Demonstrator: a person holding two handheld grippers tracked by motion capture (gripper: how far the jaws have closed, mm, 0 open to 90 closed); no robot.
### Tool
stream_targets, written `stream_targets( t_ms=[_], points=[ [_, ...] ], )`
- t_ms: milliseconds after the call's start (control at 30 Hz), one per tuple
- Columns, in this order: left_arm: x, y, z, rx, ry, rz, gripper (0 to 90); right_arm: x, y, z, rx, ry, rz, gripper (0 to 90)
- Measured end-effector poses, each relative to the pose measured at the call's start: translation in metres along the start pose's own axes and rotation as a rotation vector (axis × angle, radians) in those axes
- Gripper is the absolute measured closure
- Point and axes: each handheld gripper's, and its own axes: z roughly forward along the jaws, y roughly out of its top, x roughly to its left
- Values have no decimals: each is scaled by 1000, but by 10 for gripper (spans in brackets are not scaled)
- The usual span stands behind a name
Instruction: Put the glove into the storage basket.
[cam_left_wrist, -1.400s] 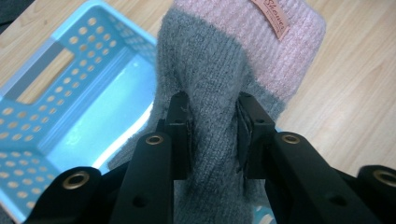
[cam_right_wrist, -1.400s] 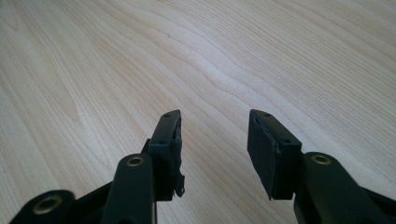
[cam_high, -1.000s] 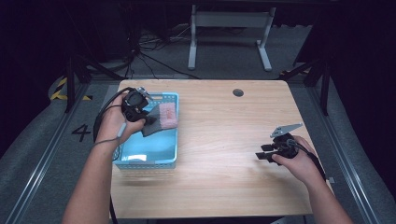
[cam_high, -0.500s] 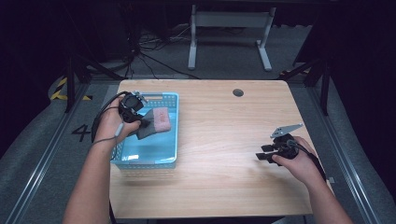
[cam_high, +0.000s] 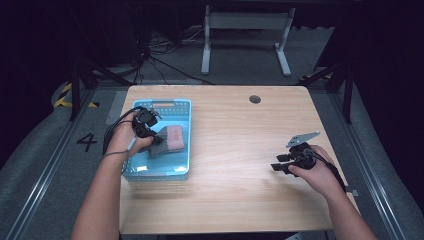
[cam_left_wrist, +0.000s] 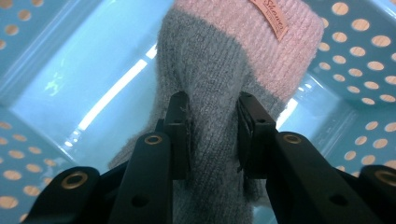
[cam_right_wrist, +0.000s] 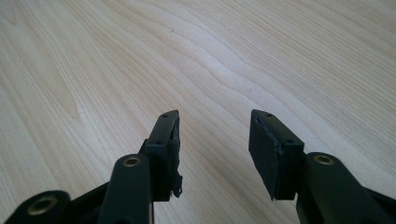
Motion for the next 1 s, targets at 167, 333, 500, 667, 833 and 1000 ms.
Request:
stream_targets(
  t_ms=[167,333,500,667,833,1000],
  points=[
    [0,0,6,19,-2,0,694,2,4,0,-6,8,-13,541],
    [3,-1,13,37,-6,-1,693,3,7,2,-8,11,-17,538],
    [4,-2,22,64,-12,8,692,4,5,3,-4,11,-19,535],
    [6,-2,28,62,-27,2,689,3,4,2,-4,7,-15,533],
    [7,-1,31,75,-45,15,683,4,3,3,-2,6,-15,531],
    [5,1,34,92,-37,39,680,5,4,3,-5,10,-19,528]
  ],
)
